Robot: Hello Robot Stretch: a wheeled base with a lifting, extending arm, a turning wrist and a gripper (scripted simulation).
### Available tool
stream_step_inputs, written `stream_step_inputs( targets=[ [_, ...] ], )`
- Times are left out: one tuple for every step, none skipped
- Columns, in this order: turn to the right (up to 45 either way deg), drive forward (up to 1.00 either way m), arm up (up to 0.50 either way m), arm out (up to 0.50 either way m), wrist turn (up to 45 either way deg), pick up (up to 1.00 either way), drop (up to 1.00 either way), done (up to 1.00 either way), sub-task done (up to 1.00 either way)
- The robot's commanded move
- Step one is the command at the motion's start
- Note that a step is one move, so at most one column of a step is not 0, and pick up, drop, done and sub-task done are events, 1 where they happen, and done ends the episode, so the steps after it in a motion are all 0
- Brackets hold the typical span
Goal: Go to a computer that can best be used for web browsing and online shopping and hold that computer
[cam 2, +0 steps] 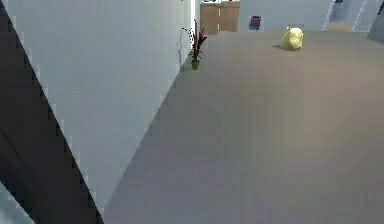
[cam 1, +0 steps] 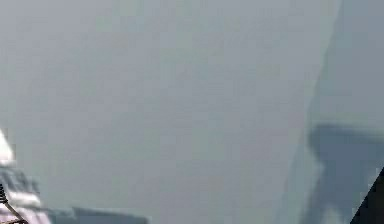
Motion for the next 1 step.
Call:
stream_step_inputs(
  targets=[
    [-21.0,0.00,0.00,0.00,0.0,0.00,0.00,0.00,0.00]
  ],
)
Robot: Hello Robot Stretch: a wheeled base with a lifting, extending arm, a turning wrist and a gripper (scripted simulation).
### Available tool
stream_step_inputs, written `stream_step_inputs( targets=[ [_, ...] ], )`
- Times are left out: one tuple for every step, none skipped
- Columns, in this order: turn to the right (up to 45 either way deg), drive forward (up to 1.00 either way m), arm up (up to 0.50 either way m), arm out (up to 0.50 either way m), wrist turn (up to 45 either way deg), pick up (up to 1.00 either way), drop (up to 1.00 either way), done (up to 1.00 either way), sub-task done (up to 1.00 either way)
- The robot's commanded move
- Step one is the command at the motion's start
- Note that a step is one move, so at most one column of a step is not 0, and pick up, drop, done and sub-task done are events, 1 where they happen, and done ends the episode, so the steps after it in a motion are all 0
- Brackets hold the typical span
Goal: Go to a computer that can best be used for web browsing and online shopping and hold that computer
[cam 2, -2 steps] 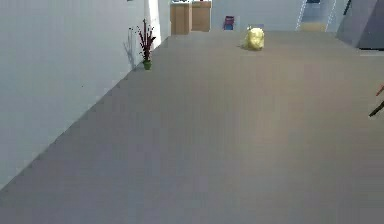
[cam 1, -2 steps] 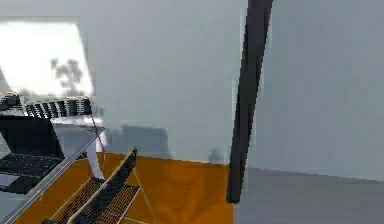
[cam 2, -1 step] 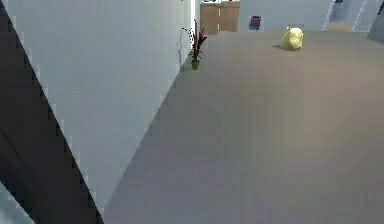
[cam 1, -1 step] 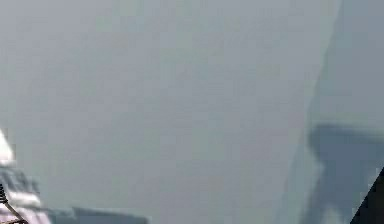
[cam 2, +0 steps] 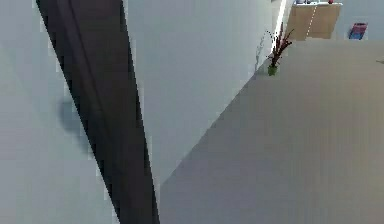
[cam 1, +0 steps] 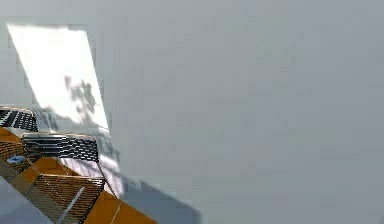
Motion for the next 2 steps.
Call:
stream_step_inputs(
  targets=[
    [0.0,0.25,0.00,0.00,0.0,0.00,0.00,0.00,0.00],
    [-45.0,0.00,0.00,0.00,0.0,0.00,0.00,0.00,0.00]
  ],
)
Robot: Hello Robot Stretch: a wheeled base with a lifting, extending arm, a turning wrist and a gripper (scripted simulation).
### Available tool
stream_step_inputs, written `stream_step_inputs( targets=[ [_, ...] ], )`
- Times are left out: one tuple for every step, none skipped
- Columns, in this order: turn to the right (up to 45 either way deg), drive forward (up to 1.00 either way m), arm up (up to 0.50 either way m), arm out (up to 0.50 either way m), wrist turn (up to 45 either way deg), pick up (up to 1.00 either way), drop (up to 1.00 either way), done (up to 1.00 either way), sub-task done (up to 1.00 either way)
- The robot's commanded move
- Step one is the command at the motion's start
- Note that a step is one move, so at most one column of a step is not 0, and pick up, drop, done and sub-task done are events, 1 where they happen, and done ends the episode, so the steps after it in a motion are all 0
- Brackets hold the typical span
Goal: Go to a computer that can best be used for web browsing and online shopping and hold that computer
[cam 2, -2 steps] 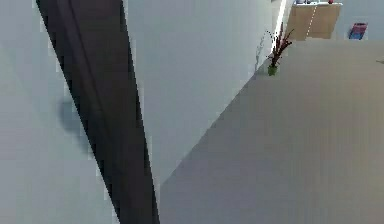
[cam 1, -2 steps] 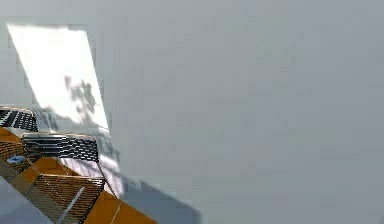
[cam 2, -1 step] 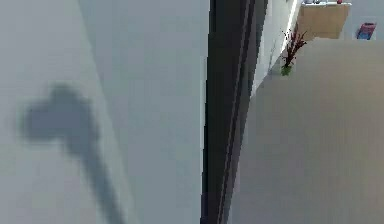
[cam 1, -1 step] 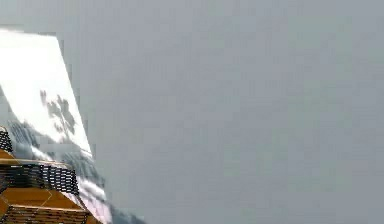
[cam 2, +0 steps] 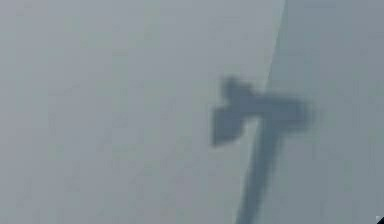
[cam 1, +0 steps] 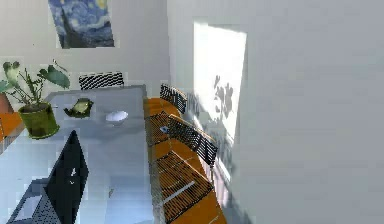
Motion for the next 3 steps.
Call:
stream_step_inputs(
  targets=[
    [-12.0,0.00,0.00,0.00,0.0,0.00,0.00,0.00,0.00],
    [0.0,0.15,0.00,0.00,0.0,0.00,0.00,0.00,0.00],
    [-45.0,0.00,0.00,0.00,0.0,0.00,0.00,0.00,0.00]
  ],
)
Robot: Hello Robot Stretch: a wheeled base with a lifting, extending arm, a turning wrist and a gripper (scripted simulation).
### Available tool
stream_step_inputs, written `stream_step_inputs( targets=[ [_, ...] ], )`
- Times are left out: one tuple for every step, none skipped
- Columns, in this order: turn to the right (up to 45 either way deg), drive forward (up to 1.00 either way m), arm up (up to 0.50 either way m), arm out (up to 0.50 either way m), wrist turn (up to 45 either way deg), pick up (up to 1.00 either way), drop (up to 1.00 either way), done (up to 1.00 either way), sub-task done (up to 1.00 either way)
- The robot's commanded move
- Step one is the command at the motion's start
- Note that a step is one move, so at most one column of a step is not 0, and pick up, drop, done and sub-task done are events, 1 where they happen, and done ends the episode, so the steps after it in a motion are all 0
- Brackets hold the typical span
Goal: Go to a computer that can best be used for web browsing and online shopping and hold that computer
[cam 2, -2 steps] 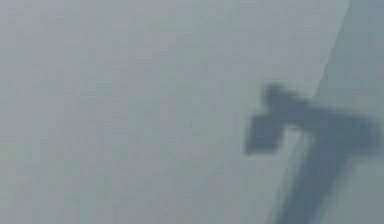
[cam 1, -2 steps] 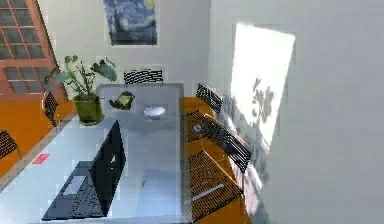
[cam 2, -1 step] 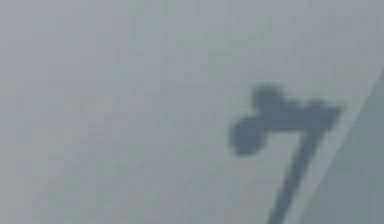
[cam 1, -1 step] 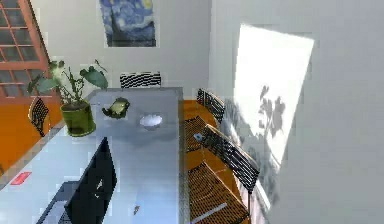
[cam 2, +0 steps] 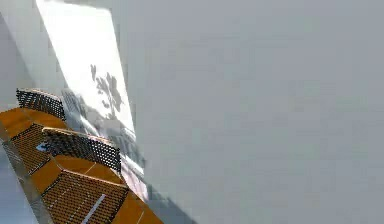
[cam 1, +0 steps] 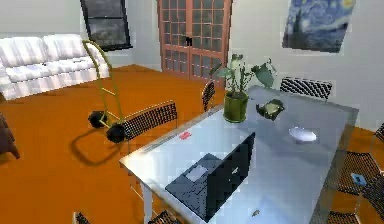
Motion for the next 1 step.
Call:
stream_step_inputs(
  targets=[
    [-45.0,0.00,0.00,0.00,0.0,0.00,0.00,0.00,0.00]
  ],
)
